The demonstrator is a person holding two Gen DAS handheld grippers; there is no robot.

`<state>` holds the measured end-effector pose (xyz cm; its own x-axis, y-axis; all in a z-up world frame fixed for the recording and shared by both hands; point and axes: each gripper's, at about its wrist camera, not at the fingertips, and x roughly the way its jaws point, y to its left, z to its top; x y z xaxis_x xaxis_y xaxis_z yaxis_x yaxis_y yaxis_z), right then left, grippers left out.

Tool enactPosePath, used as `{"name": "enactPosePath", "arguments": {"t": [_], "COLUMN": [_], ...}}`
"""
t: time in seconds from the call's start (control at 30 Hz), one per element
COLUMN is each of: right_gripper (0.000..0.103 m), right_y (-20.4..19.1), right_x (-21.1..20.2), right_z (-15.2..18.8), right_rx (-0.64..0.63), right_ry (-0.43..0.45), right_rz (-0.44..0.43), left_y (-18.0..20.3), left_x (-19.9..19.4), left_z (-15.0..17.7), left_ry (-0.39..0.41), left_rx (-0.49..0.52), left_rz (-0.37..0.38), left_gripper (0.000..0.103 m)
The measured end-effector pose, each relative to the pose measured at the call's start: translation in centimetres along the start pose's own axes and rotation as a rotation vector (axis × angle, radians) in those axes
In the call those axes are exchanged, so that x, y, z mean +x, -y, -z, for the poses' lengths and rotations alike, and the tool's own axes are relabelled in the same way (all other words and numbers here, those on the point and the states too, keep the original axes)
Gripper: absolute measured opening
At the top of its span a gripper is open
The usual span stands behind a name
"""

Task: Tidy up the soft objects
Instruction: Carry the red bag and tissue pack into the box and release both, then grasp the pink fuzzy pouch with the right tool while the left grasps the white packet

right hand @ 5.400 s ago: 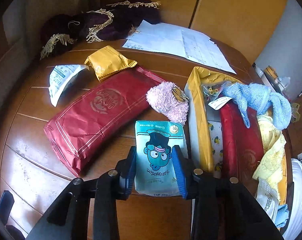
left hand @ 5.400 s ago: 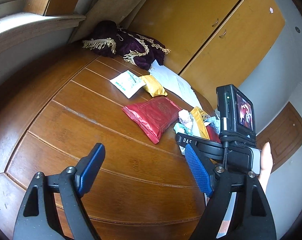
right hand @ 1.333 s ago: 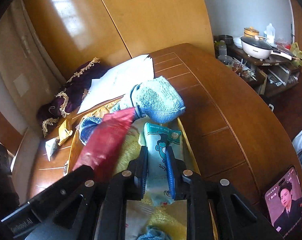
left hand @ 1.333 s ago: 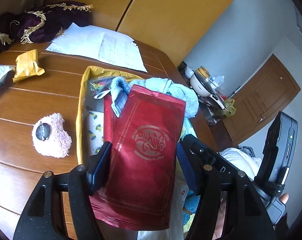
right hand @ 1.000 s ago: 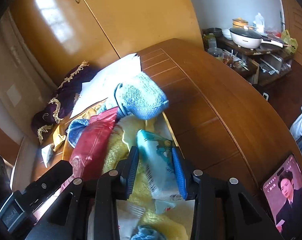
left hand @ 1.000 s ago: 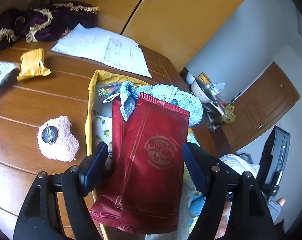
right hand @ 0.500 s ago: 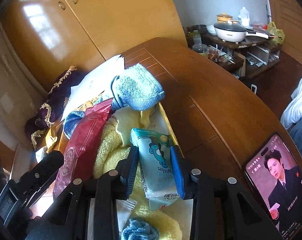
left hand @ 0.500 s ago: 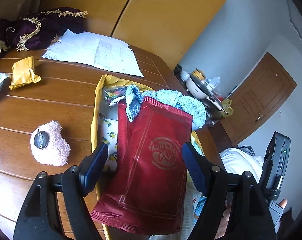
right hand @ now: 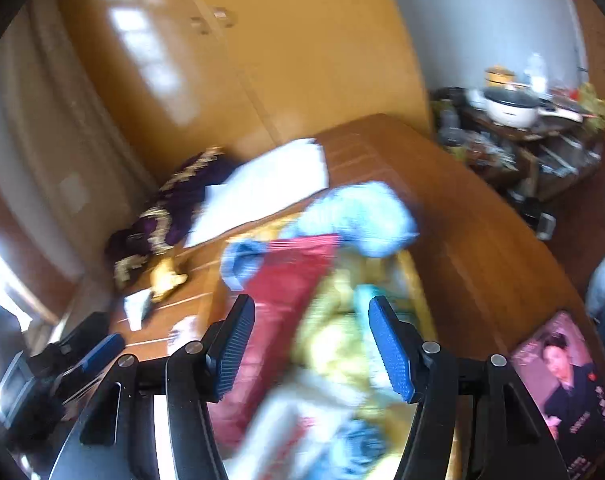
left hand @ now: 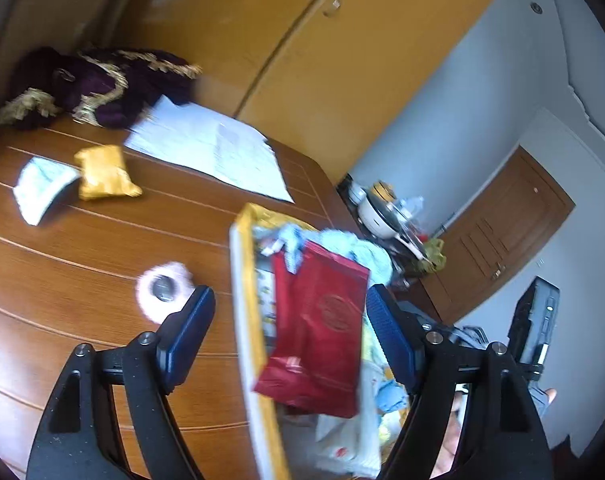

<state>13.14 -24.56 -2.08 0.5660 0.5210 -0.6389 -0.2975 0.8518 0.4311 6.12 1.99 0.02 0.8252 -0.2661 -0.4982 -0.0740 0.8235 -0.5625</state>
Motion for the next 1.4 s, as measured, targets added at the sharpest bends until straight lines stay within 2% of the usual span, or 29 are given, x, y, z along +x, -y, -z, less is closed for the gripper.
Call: {"name": "enactPosePath", "arguments": {"t": [0.17, 0.27, 0.4, 0.53, 0.63, 0.73, 0.77, 0.9, 1.07, 1.17, 1.27, 1.4], "right_gripper": [0.063, 0.062, 0.062, 0.059, 0.054, 0.053, 0.052, 0.035, 0.028, 0.025, 0.025, 0.025], "right_y": [-7.1, -11.7, -16.1, -17.2, -16.6, -16.7, -16.8, -16.8, -16.6, -16.2, -15.6, -15.0], "right_x": [1.6, 3.9, 9.2, 13.5, 14.3, 14.7, 15.0, 15.7, 15.8, 15.5, 15.0, 14.0], "right_z": [-0.9, -0.9, 0.5, 1.8, 2.9, 3.6, 3.8, 4.2, 4.1, 3.6, 2.9, 2.4], "right_rx": [-0.168, -0.248, -0.359, -0.408, -0.407, -0.437, -0.446, -0.469, -0.457, -0.420, -0.361, -0.315], "right_ry": [-0.083, -0.151, -0.253, -0.320, -0.350, -0.337, -0.336, -0.366, -0.377, -0.374, -0.366, -0.335], "right_rz": [-0.152, -0.190, -0.110, 0.003, 0.041, 0.076, 0.092, 0.111, 0.102, 0.060, 0.014, -0.035], "left_y": [-3.7, -6.1, -9.8, -13.6, -14.3, -14.1, -14.1, -13.5, -13.1, -12.9, -11.6, -10.9], "left_x": [-3.0, -3.8, -4.4, -4.6, -5.3, -5.2, -4.9, -4.3, -3.8, -3.4, -2.7, -0.9], "left_z": [-1.5, -2.8, -3.7, -3.7, -3.7, -3.5, -3.4, -3.4, -3.3, -3.6, -4.6, -6.4], "left_ry": [0.075, 0.099, 0.146, 0.120, 0.143, 0.141, 0.129, 0.122, 0.120, 0.108, 0.081, 0.058], "left_rx": [-0.027, -0.035, -0.083, -0.210, -0.232, -0.221, -0.216, -0.182, -0.142, -0.130, -0.018, 0.184], "left_rz": [-0.112, -0.185, -0.275, -0.289, -0.288, -0.305, -0.302, -0.328, -0.366, -0.385, -0.444, -0.519], "left_gripper": [0.080, 0.080, 0.080, 0.080, 0.080, 0.080, 0.080, 0.080, 0.080, 0.080, 0.080, 0.081]}}
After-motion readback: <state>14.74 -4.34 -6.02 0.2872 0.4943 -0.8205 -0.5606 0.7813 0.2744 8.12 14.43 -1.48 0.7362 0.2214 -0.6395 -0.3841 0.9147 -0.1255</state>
